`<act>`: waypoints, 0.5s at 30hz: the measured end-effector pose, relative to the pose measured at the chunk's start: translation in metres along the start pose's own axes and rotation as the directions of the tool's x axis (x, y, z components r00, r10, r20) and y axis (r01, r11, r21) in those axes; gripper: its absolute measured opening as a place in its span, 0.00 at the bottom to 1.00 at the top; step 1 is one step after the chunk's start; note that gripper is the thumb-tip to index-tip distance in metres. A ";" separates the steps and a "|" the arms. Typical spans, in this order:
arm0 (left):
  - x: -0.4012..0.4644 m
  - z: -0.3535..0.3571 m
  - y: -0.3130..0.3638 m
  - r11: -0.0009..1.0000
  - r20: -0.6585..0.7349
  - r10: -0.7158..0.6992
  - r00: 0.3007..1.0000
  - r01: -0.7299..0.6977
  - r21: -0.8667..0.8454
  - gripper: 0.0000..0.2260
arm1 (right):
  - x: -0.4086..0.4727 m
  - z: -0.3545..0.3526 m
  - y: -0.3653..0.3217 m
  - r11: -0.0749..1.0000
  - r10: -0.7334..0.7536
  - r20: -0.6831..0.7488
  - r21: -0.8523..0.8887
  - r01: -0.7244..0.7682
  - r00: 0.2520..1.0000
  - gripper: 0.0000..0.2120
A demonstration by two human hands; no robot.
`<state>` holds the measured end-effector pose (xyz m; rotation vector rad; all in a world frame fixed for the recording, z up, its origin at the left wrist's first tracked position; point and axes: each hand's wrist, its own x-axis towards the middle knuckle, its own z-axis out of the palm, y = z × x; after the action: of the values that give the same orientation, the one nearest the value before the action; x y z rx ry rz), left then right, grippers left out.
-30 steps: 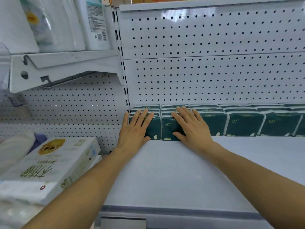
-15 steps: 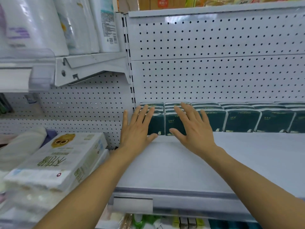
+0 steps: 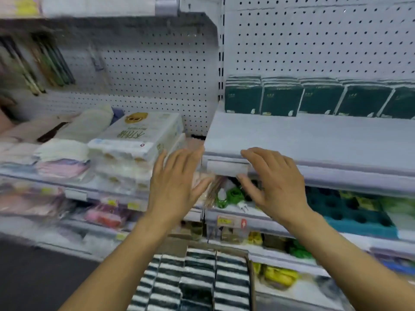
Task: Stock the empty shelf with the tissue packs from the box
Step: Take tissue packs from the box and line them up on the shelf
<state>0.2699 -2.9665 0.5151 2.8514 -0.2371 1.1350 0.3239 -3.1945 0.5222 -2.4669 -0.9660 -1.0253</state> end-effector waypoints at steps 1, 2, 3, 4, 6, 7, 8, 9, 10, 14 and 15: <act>-0.018 -0.004 -0.004 1.000 0.013 -0.009 1.000 0.009 -0.008 0.25 | -0.011 0.004 -0.012 1.000 -0.013 0.034 0.013 0.013 0.999 0.21; -0.036 -0.006 -0.009 0.999 0.035 -0.025 0.999 0.025 -0.020 0.25 | -0.022 0.009 -0.024 0.999 -0.025 0.067 0.026 0.023 0.997 0.20; -0.054 -0.008 -0.013 0.999 0.060 -0.044 0.997 0.046 -0.027 0.24 | -0.033 0.016 -0.036 0.999 -0.032 0.099 0.041 0.028 0.995 0.20; -0.071 -0.008 -0.017 0.997 0.096 -0.066 0.993 0.070 -0.033 0.25 | -0.044 0.023 -0.046 0.998 -0.036 0.134 0.057 0.029 0.990 0.20; -0.105 -0.006 -0.025 0.989 0.197 -0.119 0.973 0.134 -0.064 0.26 | -0.068 0.041 -0.064 0.995 -0.028 0.217 0.099 0.007 0.976 0.20; -0.123 -0.002 -0.029 0.981 0.256 -0.147 0.955 0.174 -0.087 0.26 | -0.080 0.050 -0.071 0.992 -0.021 0.266 0.123 -0.013 0.964 0.20; -0.140 0.001 -0.032 0.969 0.314 -0.179 0.933 0.222 -0.107 0.26 | -0.093 0.060 -0.077 0.989 -0.014 0.315 0.145 -0.034 0.949 0.19; -0.156 0.004 -0.034 0.952 0.373 -0.218 0.902 0.280 -0.121 0.26 | -0.105 0.070 -0.082 0.985 -0.007 0.365 0.162 -0.056 0.931 0.19; -0.171 0.008 -0.036 0.930 0.427 -0.263 0.865 0.345 -0.126 0.27 | -0.117 0.080 -0.086 0.982 -0.002 0.411 0.173 -0.076 0.912 0.18; -0.222 0.034 -0.036 0.844 0.597 -0.369 0.713 0.525 -0.106 0.27 | -0.157 0.121 -0.090 0.976 0.005 0.630 0.165 -0.140 0.777 0.12; -0.235 0.044 -0.036 0.820 0.634 -0.385 0.670 0.564 -0.098 0.28 | -0.166 0.131 -0.090 0.977 0.011 0.671 0.153 -0.152 0.742 0.12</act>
<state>0.1374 -2.9077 0.3215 2.6477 0.3043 0.0733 0.2436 -3.1420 0.3137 -2.7000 -1.0613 0.0435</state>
